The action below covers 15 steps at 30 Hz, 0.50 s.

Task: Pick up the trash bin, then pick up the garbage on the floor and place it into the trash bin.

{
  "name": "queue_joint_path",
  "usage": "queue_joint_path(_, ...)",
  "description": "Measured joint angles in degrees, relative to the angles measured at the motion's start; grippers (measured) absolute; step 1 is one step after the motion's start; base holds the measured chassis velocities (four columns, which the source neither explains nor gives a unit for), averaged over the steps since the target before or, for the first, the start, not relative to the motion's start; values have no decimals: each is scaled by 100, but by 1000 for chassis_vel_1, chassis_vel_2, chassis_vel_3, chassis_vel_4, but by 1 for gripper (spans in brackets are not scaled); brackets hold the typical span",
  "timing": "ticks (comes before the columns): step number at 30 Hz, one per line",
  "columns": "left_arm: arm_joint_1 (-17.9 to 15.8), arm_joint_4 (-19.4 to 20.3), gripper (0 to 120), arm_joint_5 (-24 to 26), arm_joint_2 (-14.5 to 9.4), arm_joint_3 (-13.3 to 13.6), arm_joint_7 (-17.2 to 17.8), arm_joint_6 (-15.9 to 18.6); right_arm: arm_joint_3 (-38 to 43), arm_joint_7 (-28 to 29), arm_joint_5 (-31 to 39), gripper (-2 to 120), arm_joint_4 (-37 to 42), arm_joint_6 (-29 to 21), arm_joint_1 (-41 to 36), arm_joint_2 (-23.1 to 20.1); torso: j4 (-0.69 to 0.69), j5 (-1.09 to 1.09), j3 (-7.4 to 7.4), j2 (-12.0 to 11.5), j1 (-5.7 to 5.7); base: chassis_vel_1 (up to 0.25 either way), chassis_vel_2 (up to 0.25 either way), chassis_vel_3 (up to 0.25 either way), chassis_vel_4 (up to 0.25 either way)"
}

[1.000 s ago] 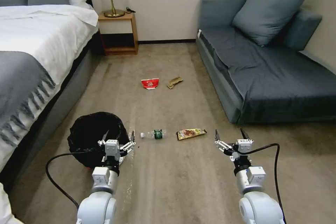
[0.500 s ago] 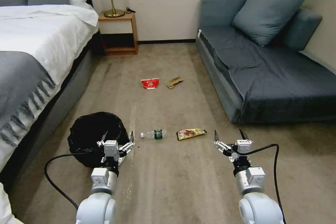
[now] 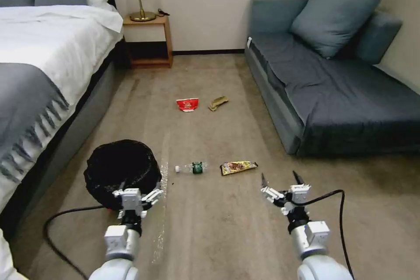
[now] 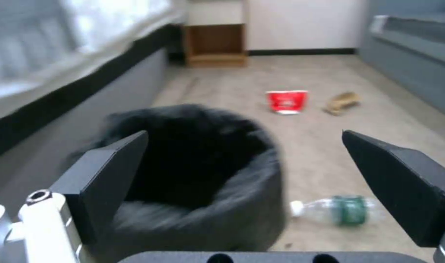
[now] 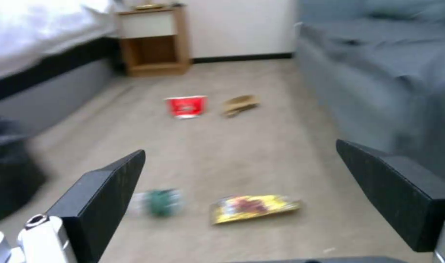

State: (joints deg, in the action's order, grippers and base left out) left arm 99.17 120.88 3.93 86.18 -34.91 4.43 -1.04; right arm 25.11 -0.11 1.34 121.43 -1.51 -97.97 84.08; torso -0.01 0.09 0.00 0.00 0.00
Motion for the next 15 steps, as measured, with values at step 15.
queue_joint_path(15,793,934,98,777,-546,-633,621,30,-1245,5,399,100,986,-195,-1222,-418,0,-10,0,0,0,0,0,0,0)
